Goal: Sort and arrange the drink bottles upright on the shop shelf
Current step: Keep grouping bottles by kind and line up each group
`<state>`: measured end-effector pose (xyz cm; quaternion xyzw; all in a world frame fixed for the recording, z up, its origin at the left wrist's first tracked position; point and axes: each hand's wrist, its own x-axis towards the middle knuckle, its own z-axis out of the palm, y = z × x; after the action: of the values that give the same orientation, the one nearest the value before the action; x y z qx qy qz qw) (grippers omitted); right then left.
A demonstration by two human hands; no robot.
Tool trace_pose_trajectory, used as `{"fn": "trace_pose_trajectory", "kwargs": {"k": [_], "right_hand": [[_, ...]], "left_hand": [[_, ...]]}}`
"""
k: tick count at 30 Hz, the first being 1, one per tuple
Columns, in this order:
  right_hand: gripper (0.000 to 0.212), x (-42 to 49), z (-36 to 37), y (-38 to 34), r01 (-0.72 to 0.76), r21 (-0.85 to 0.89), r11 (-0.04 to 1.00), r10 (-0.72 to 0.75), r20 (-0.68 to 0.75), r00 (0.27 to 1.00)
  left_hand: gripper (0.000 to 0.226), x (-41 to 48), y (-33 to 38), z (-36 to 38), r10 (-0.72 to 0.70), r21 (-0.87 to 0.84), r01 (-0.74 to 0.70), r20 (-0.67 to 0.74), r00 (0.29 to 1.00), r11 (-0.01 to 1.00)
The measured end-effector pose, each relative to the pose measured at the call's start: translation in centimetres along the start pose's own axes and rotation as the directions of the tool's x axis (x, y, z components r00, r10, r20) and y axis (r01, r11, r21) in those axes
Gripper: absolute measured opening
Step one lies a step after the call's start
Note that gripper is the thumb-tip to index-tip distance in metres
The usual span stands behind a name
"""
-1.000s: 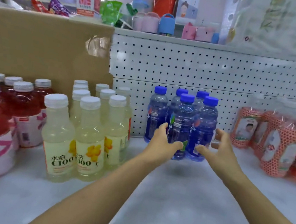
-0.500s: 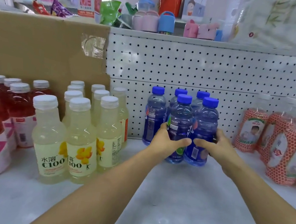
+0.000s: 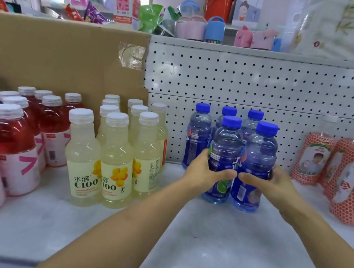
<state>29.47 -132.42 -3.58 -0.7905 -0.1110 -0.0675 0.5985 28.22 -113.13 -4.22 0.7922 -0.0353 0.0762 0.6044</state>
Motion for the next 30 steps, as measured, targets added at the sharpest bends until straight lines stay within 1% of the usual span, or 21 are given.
{"fn": "trace_pose_trajectory", "kwargs": {"k": [5, 9, 13, 16, 18, 20, 22, 24, 27, 30], "right_hand": [[0.045, -2.3, 0.7, -0.7, 0.056, 0.086, 0.995, -0.055, -0.009, 0.998], [0.052, -4.9, 2.0, -1.7, 0.088, 0.191, 0.978, -0.083, -0.035, 0.996], [0.055, -8.1, 3.3, -3.5, 0.116, 0.195, 0.974, -0.114, -0.021, 0.993], [0.058, -10.7, 5.1, -5.6, 0.144, 0.185, 0.972, -0.143, -0.021, 0.990], [0.051, -12.6, 6.8, -7.2, 0.162, 0.196, 0.967, -0.163, -0.011, 0.986], [0.051, -14.4, 8.9, -8.8, 0.178, 0.219, 0.959, -0.184, 0.006, 0.983], [0.054, -16.3, 11.4, -10.3, 0.188, 0.235, 0.954, -0.201, 0.034, 0.979], [0.053, -18.3, 14.3, -11.9, 0.194, 0.237, 0.952, -0.215, 0.062, 0.975], [0.044, -21.3, 19.2, -14.2, 0.195, 0.266, 0.944, -0.230, 0.109, 0.967], [0.034, -24.3, 24.3, -16.1, 0.193, 0.272, 0.943, -0.239, 0.147, 0.960]], "left_hand": [[0.072, -2.3, -0.3, -0.8, 0.046, -0.135, -0.040, 0.044, 0.998, 0.990], [0.071, -4.9, 0.1, -1.3, 0.053, -0.256, -0.049, 0.010, 0.999, 0.966], [0.064, -8.2, 0.4, -3.1, 0.047, -0.297, -0.040, 0.014, 0.999, 0.954], [0.067, -10.9, 0.6, -5.3, 0.050, -0.318, -0.038, 0.031, 0.998, 0.947], [0.062, -13.1, 0.7, -7.2, 0.064, -0.346, -0.048, 0.036, 0.997, 0.937], [0.058, -15.5, 0.8, -9.5, 0.077, -0.370, -0.062, 0.026, 0.997, 0.927], [0.064, -18.0, 0.8, -12.3, 0.074, -0.384, -0.069, -0.002, 0.997, 0.921], [0.066, -20.7, 0.6, -15.5, 0.075, -0.389, -0.078, -0.023, 0.997, 0.918], [0.059, -25.3, 0.2, -20.5, 0.092, -0.386, -0.106, -0.054, 0.994, 0.917], [0.058, -30.1, -0.5, -25.6, 0.088, -0.350, -0.122, -0.112, 0.990, 0.929]]}}
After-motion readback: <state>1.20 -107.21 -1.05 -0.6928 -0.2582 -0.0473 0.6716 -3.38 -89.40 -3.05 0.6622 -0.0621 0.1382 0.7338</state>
